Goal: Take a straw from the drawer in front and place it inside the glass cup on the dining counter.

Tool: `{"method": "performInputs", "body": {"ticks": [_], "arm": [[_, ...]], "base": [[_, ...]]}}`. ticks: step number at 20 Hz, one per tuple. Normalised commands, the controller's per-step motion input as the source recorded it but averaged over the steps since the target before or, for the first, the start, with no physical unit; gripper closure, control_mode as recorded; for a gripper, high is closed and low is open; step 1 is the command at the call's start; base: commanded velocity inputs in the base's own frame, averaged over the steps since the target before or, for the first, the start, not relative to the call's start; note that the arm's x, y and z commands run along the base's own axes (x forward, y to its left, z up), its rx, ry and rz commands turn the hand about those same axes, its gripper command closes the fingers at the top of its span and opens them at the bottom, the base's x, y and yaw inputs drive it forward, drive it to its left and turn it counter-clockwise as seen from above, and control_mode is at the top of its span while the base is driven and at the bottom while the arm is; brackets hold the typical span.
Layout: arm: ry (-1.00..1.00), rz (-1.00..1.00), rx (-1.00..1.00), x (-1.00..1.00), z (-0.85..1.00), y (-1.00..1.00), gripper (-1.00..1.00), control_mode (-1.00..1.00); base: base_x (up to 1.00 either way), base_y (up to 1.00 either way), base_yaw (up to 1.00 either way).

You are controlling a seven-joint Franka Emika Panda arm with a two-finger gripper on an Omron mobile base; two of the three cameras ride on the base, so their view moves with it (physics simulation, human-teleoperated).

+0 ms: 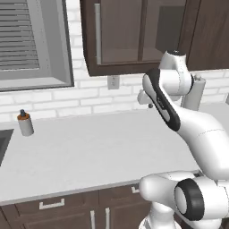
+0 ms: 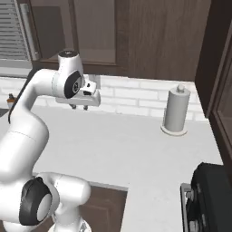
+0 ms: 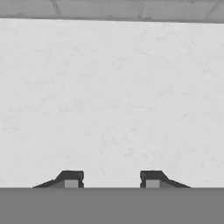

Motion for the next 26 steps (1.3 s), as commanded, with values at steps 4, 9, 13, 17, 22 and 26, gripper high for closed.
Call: {"method": "performInputs", "body": {"ticks": [4,9,13,17,22,26], "arm": [[0.00,0.00,0.00,0.00,0.00,0.00,-1.00,1.00],[0.00,0.00,0.00,0.00,0.00,0.00,-1.00,1.00],[0.00,0.00,0.00,0.00,0.00,0.00,-1.00,1.00],[0.00,0.00,0.00,0.00,0.00,0.00,-1.00,1.00],[0.00,0.00,0.00,0.00,0.00,0.00,-1.00,1.00],[0.00,0.00,0.00,0.00,0.00,0.00,-1.00,1.00]], "base": [[-0.39,0.02,-0.01],[-0.77,0.38,-0.02],[-0.21,0.85,-0.16],[0.25,0.97,-0.52],[0.43,0.66,-0.71],[0.35,0.62,-0.71]]}}
